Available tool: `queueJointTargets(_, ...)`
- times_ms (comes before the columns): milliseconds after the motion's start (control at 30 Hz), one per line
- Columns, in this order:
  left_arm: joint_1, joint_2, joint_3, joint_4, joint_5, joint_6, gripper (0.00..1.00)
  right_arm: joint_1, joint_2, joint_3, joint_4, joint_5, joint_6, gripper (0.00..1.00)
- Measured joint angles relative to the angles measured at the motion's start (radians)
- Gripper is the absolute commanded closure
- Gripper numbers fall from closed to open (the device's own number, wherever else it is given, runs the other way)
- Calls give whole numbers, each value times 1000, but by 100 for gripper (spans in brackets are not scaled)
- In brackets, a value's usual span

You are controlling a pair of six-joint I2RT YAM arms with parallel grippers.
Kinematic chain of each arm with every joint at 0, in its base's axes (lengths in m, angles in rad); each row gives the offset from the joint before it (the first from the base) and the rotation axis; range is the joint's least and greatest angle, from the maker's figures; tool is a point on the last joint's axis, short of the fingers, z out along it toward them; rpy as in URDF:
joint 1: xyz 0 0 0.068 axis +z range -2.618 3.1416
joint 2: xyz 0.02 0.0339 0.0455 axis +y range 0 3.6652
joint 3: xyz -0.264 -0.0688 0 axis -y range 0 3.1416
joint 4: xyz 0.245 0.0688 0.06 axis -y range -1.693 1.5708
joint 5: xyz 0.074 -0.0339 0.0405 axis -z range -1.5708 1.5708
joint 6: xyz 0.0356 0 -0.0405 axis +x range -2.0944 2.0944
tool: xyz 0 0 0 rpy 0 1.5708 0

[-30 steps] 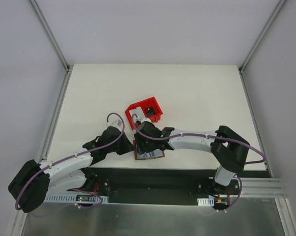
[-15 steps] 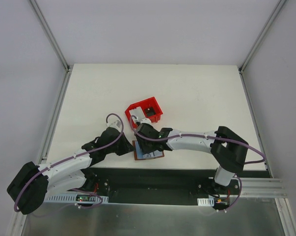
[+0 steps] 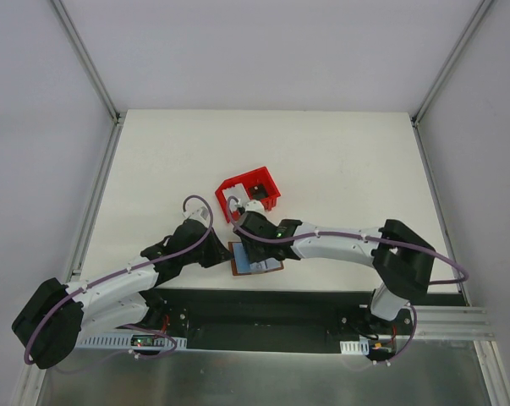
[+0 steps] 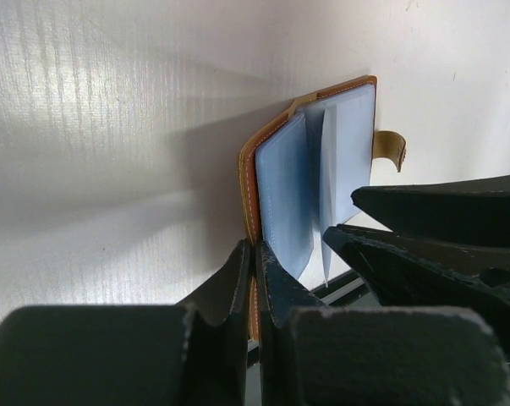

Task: Put the credit cards into the card holder
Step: Turn over the card slot in the card holder.

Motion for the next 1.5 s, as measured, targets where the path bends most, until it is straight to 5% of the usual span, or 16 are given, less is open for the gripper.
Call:
queueJointTargets(733, 0, 0, -4, 1, -1, -7, 100, -37, -143, -86, -50, 85, 24, 67)
queueJointTargets(1200, 0, 5, -4, 0, -1, -10, 100, -72, -93, -130, -84, 95, 26, 66)
queueJointTargets(1500, 0, 7, -4, 0, -1, -10, 100, -81, -111, -130, -105, 109, 6, 56)
